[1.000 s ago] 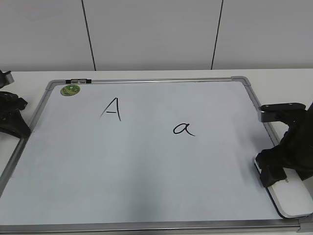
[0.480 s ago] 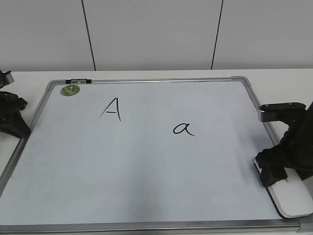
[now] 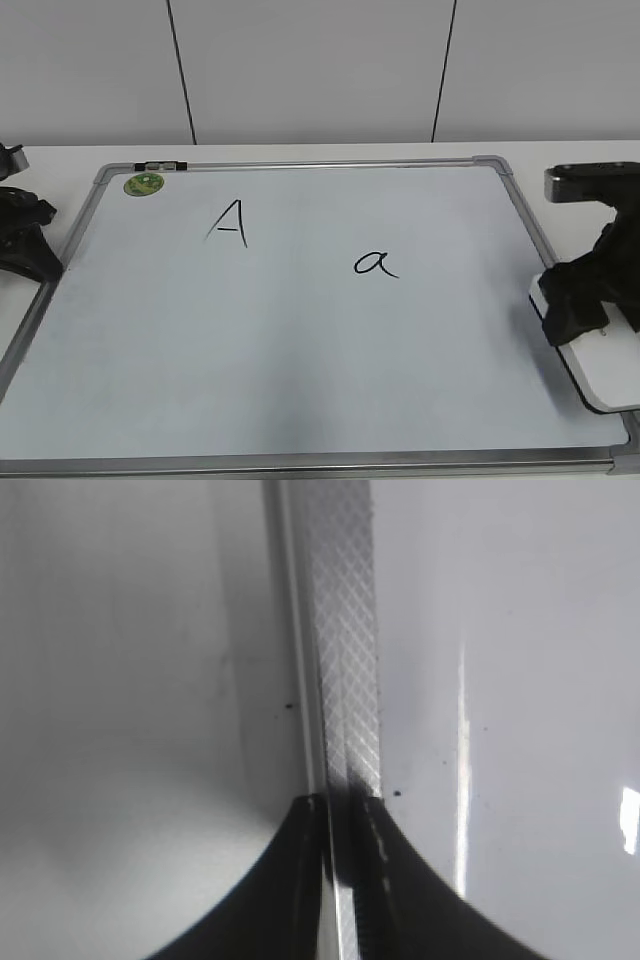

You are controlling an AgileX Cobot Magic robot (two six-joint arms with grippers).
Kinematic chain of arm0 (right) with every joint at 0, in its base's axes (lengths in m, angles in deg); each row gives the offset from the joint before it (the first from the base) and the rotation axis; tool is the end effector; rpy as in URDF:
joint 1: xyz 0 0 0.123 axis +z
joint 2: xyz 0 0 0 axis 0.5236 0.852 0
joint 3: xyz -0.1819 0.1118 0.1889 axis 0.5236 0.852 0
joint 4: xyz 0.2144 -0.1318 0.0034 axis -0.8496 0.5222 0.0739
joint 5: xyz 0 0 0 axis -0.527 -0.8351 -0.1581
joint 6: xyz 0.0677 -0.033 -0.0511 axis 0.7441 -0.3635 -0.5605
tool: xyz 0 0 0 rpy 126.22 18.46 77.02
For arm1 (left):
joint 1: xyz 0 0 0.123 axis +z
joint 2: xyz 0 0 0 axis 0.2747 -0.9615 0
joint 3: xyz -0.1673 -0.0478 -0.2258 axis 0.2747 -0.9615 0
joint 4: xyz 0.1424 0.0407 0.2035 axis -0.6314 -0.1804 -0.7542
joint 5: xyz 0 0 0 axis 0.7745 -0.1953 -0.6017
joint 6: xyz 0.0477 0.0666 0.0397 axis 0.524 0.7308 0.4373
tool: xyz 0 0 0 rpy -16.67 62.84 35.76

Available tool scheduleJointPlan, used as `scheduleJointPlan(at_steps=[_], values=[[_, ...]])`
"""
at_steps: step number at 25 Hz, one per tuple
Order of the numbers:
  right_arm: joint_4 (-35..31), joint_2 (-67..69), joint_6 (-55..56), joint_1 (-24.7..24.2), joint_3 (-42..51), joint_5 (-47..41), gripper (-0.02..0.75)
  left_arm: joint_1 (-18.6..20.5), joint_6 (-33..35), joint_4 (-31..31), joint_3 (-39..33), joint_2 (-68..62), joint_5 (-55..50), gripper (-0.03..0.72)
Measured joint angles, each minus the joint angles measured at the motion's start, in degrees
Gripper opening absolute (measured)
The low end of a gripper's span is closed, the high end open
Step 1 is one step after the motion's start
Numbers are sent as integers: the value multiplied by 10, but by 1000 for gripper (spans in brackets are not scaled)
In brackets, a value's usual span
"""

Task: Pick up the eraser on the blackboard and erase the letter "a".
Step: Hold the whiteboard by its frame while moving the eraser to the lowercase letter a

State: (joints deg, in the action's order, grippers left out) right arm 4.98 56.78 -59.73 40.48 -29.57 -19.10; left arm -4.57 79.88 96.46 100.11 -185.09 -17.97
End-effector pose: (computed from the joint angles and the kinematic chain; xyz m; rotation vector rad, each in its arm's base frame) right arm 0.2767 0.0484 0.2033 -0.2515 2.9727 0.0992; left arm 0.4117 0.0444 0.1199 0.0134 2.9551 -0.6143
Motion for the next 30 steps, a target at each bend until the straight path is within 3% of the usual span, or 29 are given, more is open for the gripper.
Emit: scheduleJointPlan(at_steps=[10, 15, 30], values=[[-17, -9, -26, 8, -88, -41, 521, 0, 0, 0, 0, 0, 0, 45], [-21, 15, -30, 45, -151, -49, 523, 0, 0, 1, 0, 0, 0, 45], [-22, 288, -59, 88, -413, -127, 523, 0, 0, 1, 0, 0, 0, 45]])
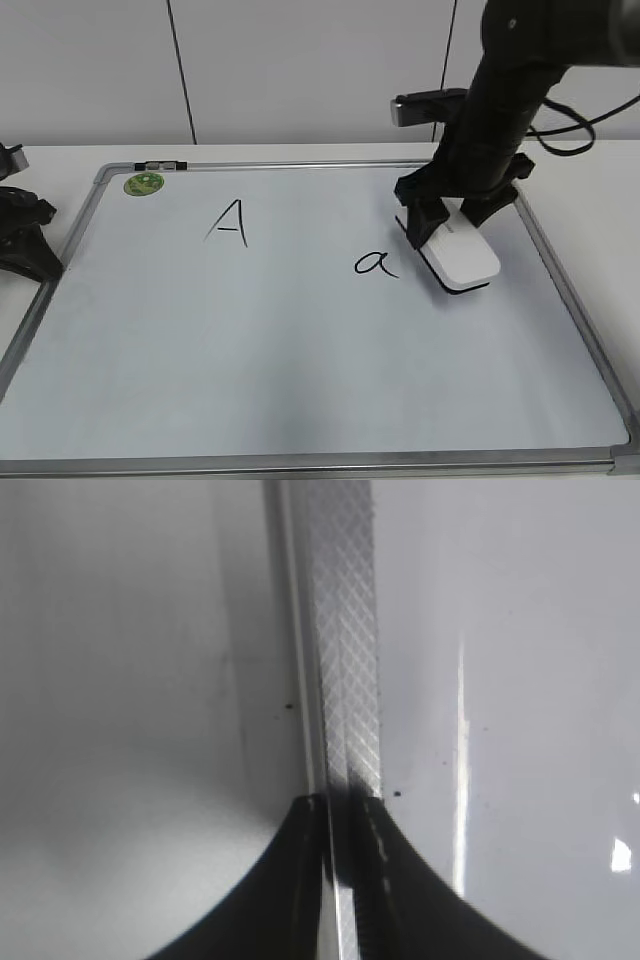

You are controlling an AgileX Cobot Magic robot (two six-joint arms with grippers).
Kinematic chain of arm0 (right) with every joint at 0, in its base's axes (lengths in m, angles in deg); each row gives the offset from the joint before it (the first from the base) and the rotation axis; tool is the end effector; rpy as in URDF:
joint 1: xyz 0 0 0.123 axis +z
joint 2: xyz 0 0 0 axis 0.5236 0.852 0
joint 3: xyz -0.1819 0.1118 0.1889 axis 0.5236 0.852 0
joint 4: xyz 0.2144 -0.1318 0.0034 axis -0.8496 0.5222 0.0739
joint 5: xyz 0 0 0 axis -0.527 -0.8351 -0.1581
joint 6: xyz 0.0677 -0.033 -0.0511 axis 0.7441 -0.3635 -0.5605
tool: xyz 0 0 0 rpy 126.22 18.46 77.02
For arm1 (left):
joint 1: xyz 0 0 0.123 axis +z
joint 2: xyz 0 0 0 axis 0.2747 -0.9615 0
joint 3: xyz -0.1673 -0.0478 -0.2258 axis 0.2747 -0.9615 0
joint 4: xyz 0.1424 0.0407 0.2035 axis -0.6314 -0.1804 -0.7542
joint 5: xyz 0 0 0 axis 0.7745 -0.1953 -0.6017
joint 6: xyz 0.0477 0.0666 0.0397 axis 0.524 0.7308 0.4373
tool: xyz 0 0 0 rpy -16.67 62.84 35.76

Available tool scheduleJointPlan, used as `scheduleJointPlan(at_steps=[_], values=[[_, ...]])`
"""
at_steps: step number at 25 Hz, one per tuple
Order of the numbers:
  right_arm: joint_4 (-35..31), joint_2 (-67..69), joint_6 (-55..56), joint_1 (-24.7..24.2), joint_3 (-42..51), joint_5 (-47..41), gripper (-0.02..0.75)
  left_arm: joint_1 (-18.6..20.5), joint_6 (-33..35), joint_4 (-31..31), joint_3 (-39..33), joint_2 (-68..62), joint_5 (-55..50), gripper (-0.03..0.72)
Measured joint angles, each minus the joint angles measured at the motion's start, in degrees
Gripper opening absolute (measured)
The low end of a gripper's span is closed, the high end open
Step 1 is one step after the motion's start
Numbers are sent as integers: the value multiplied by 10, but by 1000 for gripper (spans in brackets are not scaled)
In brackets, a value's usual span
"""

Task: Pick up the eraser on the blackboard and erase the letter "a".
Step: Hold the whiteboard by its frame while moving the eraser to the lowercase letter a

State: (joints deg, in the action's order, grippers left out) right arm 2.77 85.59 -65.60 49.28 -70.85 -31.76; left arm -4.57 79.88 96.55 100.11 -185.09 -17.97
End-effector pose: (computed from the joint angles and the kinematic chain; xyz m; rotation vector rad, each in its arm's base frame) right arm 0.4073 0.1394 0.2002 -0.6277 2.9219 0.1697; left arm 0.4118 0.0443 0.1200 0.0120 2.9544 -0.6160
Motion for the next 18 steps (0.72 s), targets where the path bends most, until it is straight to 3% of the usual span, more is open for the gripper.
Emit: scheduleJointPlan(at_steps=[10, 18], values=[[18, 115, -2, 25, -108, -19, 523, 0, 0, 1, 0, 0, 0, 44], [29, 125, -2, 25, -132, -19, 523, 0, 0, 1, 0, 0, 0, 44]])
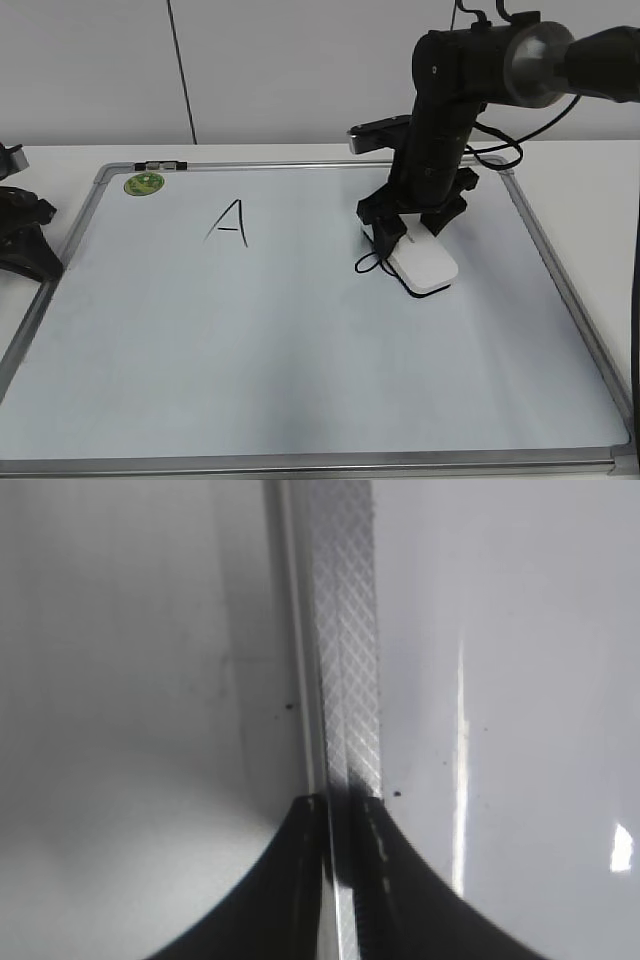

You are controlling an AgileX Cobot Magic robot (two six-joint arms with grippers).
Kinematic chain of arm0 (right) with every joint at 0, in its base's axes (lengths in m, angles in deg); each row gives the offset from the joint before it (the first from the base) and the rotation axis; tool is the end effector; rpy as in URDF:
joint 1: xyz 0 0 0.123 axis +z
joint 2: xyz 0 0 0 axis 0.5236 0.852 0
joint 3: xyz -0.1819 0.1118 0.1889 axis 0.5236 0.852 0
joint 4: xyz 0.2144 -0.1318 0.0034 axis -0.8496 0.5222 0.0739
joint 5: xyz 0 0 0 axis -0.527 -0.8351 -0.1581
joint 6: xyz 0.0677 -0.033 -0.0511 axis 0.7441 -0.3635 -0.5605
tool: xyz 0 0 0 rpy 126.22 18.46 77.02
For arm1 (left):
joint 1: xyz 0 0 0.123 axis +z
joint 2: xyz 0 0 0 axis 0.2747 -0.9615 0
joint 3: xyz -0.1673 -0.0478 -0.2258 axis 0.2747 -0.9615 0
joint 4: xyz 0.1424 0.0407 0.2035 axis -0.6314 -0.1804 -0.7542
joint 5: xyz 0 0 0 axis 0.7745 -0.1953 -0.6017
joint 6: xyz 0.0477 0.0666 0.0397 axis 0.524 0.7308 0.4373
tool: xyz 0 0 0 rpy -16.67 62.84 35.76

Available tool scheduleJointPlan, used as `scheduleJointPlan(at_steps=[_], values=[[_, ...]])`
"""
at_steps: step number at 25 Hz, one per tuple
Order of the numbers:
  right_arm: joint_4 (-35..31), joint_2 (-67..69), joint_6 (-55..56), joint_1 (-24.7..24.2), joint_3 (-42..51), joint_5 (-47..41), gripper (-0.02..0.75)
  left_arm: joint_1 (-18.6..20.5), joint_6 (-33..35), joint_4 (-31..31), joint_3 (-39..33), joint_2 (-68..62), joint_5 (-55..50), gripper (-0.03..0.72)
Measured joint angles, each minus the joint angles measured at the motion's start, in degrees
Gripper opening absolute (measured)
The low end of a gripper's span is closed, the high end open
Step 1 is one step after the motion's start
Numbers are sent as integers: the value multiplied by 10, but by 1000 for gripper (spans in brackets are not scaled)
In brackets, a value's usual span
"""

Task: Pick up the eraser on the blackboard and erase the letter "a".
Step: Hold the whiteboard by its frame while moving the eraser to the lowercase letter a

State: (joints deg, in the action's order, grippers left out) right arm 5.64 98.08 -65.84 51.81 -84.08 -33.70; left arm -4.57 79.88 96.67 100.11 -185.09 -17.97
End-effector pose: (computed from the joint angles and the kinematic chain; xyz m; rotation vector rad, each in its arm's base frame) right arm 0.4433 0.1687 0.1602 -0.7344 2.9193 0.1040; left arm 0.4118 0.0442 0.1201 0.0101 2.9533 -0.6182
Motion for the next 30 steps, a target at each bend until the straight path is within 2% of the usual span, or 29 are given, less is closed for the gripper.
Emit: scheduleJointPlan(at_steps=[6, 17, 30], values=[[9, 5, 0, 0, -5, 0, 523, 0, 0, 0, 0, 0, 0, 44], [-19, 5, -24, 1, -5, -5, 523, 0, 0, 0, 0, 0, 0, 44], [-23, 7, -40, 57, -5, -21, 523, 0, 0, 1, 0, 0, 0, 44]])
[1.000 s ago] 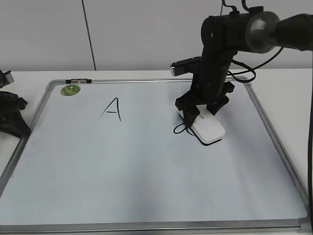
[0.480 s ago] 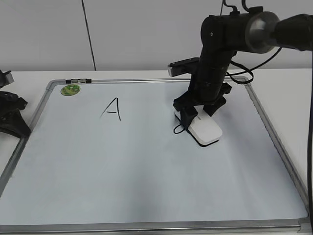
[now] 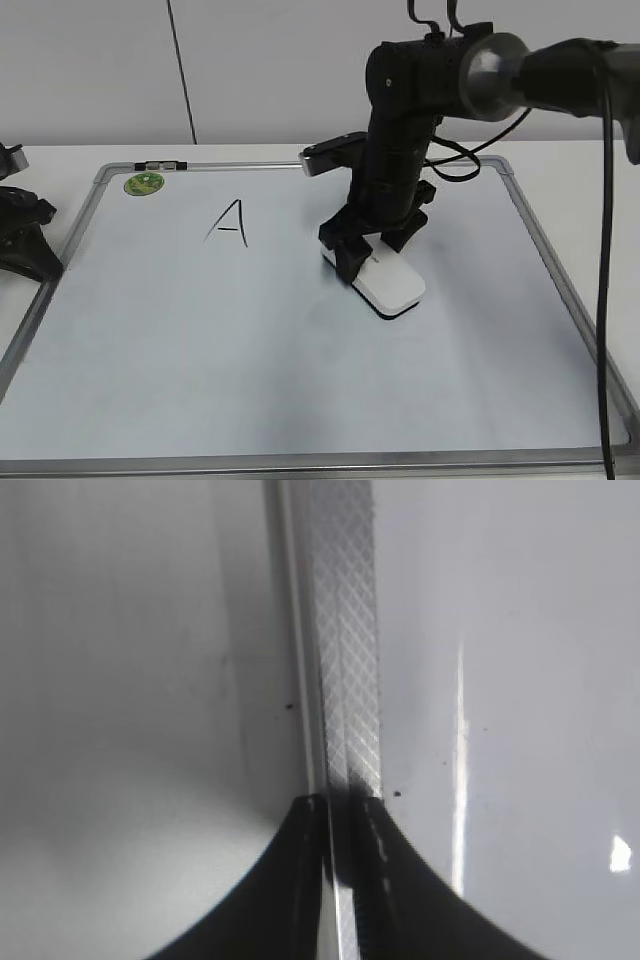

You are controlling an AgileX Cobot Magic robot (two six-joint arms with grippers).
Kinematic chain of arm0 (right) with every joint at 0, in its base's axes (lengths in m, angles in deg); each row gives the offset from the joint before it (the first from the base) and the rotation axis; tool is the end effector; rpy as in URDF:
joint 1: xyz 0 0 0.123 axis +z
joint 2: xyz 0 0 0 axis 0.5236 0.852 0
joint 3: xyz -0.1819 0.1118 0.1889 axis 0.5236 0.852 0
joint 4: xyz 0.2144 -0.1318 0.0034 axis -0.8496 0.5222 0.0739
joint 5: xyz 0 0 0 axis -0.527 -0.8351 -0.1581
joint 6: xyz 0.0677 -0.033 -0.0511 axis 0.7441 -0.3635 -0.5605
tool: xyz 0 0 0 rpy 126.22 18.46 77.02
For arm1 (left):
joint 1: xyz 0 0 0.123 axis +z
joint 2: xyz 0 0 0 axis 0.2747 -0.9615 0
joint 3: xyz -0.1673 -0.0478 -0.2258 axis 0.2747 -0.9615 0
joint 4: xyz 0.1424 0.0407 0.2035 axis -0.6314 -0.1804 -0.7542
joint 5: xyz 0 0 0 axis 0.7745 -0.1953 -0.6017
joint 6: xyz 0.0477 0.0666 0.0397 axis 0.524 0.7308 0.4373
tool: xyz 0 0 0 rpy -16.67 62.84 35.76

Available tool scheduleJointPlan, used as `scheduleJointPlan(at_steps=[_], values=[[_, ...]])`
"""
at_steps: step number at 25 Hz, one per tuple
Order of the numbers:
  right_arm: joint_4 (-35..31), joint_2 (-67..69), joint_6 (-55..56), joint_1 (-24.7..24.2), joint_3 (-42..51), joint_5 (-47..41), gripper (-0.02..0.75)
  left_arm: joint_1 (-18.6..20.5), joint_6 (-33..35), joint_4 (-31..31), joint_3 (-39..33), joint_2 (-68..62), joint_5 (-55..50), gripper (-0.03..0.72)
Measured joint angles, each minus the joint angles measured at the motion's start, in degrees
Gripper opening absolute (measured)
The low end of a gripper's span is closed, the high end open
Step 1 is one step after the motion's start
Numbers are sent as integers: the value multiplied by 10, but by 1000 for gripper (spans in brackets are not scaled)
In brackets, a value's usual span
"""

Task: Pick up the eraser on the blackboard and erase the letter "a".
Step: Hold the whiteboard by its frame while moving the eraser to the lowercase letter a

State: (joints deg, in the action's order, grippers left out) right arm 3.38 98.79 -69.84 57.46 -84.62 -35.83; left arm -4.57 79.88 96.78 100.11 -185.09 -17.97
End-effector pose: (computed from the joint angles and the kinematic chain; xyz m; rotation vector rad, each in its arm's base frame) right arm 0.4218 0.2140 0.1566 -0.9721 2.8941 0.1580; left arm 0.4119 0.0441 0.1201 0.0084 2.9523 -0.6203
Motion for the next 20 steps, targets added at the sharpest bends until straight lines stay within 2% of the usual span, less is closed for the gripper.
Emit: scheduleJointPlan(at_steps=[6, 10, 15, 20], values=[[7, 0, -7, 33, 0, -1, 524, 0, 0, 1, 0, 0, 0, 44], [20, 0, -7, 35, 0, -1, 523, 0, 0, 1, 0, 0, 0, 44], [77, 0, 15, 35, 0, 4, 523, 0, 0, 1, 0, 0, 0, 44], [87, 0, 26, 24, 0, 5, 523, 0, 0, 1, 0, 0, 0, 44]])
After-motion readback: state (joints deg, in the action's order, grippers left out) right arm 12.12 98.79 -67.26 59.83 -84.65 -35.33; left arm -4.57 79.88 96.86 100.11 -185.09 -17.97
